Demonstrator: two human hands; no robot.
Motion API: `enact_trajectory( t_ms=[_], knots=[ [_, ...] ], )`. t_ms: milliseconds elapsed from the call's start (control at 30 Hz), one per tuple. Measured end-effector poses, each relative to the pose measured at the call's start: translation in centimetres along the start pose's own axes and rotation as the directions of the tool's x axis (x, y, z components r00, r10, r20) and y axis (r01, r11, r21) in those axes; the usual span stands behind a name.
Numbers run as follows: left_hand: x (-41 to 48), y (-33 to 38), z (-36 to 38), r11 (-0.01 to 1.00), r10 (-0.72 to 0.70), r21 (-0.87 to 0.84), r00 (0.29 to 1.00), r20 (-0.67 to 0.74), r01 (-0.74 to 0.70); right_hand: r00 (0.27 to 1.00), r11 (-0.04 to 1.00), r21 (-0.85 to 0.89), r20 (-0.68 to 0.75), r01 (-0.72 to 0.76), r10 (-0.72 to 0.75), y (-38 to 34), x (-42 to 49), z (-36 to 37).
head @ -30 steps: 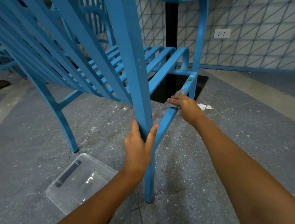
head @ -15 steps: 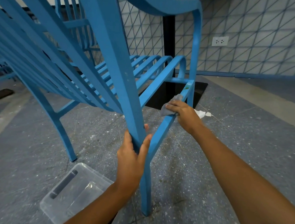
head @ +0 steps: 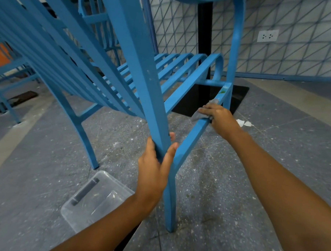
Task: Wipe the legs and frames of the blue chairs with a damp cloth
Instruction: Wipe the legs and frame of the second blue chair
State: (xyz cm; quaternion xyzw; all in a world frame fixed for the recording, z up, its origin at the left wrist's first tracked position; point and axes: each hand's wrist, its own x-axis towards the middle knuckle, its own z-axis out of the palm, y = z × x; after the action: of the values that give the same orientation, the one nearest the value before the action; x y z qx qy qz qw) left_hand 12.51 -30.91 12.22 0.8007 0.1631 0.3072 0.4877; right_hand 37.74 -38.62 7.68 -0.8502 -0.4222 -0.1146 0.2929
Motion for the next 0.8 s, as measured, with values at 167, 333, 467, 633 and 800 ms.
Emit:
enact_trajectory(
  t_ms=[167,333,467,633,800],
  knots=[
    [-0.1,0.1,0.1,1.000,-0.004,0.005,1.000,-0.026,0.005,0.992,0.997,0.072,-0.122,-0.013,0.021,0.4,0.5,0.2],
    [-0.1,-0.1,0.2,1.000,-0.003,0.005,0.999,-0.044,0.003,0.958,0.968,-0.020,-0.135,0.251,-0.252,0.3,-0.8,0.2],
    [0.0,-0.1,0.4,1.000,-0.008,-0.001,0.999,-0.052,0.008,0.960,0.967,-0.025,-0.115,0.254,-0.255,1.9,-0.8,0.5],
    [0.0,0.0,0.5,1.000,-0.015,-0.018,0.998,-0.053,0.014,0.971,0.980,-0.034,-0.128,0.198,-0.201,3.4,0.3,0.6],
    [0.0,0.1,0.4,1.000,-0.021,-0.018,0.999,-0.043,0.021,0.985,0.992,-0.013,-0.112,0.128,-0.128,3.9,1.6,0.2]
  ],
)
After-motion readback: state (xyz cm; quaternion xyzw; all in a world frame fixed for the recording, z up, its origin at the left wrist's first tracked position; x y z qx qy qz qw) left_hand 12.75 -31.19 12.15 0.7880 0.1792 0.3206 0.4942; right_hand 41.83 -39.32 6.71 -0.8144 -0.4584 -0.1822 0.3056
